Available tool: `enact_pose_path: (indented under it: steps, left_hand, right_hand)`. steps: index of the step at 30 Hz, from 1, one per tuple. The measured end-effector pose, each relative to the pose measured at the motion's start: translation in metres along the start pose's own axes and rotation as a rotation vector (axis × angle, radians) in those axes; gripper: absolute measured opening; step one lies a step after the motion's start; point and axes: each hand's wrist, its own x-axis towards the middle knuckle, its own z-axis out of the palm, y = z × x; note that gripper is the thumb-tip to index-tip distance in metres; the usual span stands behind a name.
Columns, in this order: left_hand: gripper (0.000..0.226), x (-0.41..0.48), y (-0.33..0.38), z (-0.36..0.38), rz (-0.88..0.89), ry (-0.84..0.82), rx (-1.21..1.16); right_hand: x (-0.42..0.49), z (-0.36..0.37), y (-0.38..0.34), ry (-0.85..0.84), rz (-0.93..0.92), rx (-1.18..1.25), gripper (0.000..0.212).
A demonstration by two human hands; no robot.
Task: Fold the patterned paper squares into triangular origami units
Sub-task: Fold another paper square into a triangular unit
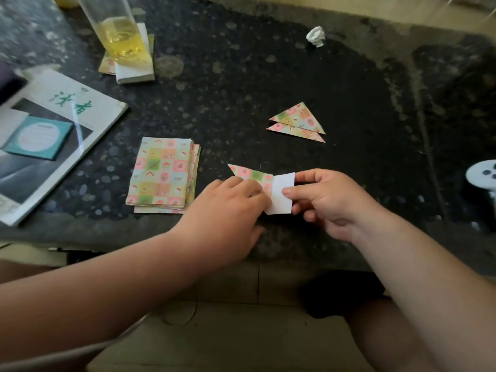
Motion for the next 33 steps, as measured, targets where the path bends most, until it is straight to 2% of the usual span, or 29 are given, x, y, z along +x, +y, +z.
enact_pose_path:
  steps: [3,5,7,8,10,12,14,17,19,23,28,31,33]
  left_hand:
    - [0.016,0.004,-0.010,0.009,0.032,0.178,-0.070]
    - [0.017,0.006,-0.013,0.010,0.064,0.238,-0.124]
    - [0.020,0.008,-0.016,0.009,0.074,0.273,-0.165]
    - [0.020,0.009,-0.018,0.008,0.073,0.288,-0.178]
    - [0.019,0.013,-0.021,0.006,0.065,0.313,-0.213]
    - [0.019,0.016,-0.023,0.005,0.074,0.322,-0.221]
    - [0.020,0.018,-0.023,0.009,0.104,0.307,-0.205]
    - [0.028,0.017,-0.023,0.016,0.157,0.277,-0.145]
    - [0.034,0.014,-0.023,0.019,0.160,0.235,-0.089]
    - [0.037,0.002,-0.026,0.018,0.159,0.115,-0.021]
    - [0.051,-0.019,-0.022,0.008,0.158,-0.194,0.087]
    - [0.062,-0.024,-0.027,0.001,0.139,-0.378,0.120]
    - [0.063,-0.025,-0.029,0.001,0.135,-0.336,0.065]
  right_hand:
    - [-0.005,0.006,0.000,-0.049,0.093,0.136,0.030]
    - [-0.006,0.008,-0.001,-0.047,0.112,0.189,0.036]
    - [-0.006,0.007,-0.002,-0.003,0.044,0.121,0.043]
    - [-0.006,0.004,-0.001,0.041,-0.050,-0.017,0.046]
    - [-0.006,-0.007,0.003,0.157,-0.360,-0.436,0.050]
    - [-0.007,-0.017,0.008,0.138,-0.698,-0.715,0.047]
    - [-0.005,-0.021,0.017,0.039,-0.922,-0.809,0.037]
    - [-0.001,-0.015,0.027,-0.022,-1.049,-0.881,0.016]
    - [0.002,-0.013,0.032,-0.049,-1.054,-0.906,0.013]
    - [0.002,-0.016,0.031,-0.170,-0.942,-0.944,0.011]
    - [-0.003,-0.019,0.027,-0.252,-0.853,-0.982,0.012]
    - [-0.004,-0.016,0.027,-0.235,-0.823,-1.015,0.027]
    - [-0.005,-0.015,0.025,-0.235,-0.794,-1.031,0.040]
